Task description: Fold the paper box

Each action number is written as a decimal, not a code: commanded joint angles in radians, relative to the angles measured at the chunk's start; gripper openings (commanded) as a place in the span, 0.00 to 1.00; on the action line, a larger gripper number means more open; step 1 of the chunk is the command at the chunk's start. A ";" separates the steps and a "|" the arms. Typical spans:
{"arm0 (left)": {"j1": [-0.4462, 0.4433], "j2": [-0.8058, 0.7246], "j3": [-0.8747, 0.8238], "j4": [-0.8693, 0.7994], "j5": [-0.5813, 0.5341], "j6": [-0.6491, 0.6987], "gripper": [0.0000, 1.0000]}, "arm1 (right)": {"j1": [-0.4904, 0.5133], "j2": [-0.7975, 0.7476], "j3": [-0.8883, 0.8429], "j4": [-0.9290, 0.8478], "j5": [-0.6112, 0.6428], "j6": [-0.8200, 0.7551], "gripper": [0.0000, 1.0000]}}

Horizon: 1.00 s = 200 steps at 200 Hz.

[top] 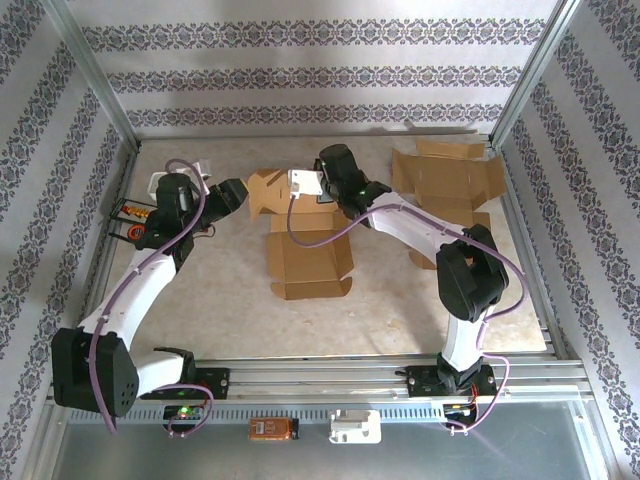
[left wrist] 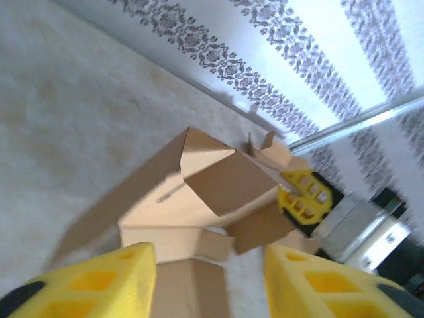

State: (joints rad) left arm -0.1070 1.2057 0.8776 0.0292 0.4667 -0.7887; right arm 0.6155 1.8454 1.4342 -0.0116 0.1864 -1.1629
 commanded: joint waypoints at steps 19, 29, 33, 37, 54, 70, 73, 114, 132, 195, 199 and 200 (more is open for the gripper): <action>-0.021 0.130 0.112 -0.092 0.070 -0.286 0.33 | 0.034 -0.026 -0.085 0.252 0.137 -0.063 0.03; -0.021 0.180 0.141 -0.057 0.099 -0.294 0.30 | 0.038 -0.026 -0.092 0.252 0.138 -0.064 0.03; -0.022 0.198 0.152 -0.040 0.108 -0.300 0.29 | 0.037 -0.026 -0.095 0.253 0.139 -0.064 0.03; -0.023 0.215 0.162 -0.027 0.118 -0.307 0.28 | 0.037 -0.028 -0.098 0.253 0.138 -0.063 0.04; -0.025 0.284 0.202 0.020 0.136 -0.316 0.22 | 0.041 -0.036 -0.111 0.253 0.134 -0.060 0.03; -0.025 0.330 0.240 0.021 0.125 -0.292 0.17 | 0.043 -0.044 -0.122 0.251 0.128 -0.061 0.04; -0.025 0.338 0.246 0.022 0.124 -0.291 0.16 | 0.043 -0.044 -0.123 0.251 0.127 -0.061 0.04; -0.046 0.441 0.322 0.054 0.163 -0.281 0.14 | 0.043 -0.051 -0.135 0.244 0.122 -0.058 0.04; -0.070 0.479 0.339 0.046 0.178 -0.277 0.12 | 0.043 -0.052 -0.134 0.237 0.119 -0.051 0.04; -0.162 0.534 0.326 0.061 0.171 -0.277 0.12 | 0.044 -0.041 -0.131 0.220 0.120 -0.024 0.04; -0.167 0.537 0.328 0.062 0.171 -0.277 0.13 | 0.043 -0.040 -0.131 0.221 0.120 -0.021 0.04; -0.167 0.539 0.327 0.062 0.171 -0.277 0.13 | 0.043 -0.040 -0.131 0.220 0.120 -0.020 0.04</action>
State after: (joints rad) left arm -0.2447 1.7226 1.1969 0.0528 0.6140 -1.0637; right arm 0.6460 1.8389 1.3064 0.1951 0.2962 -1.2076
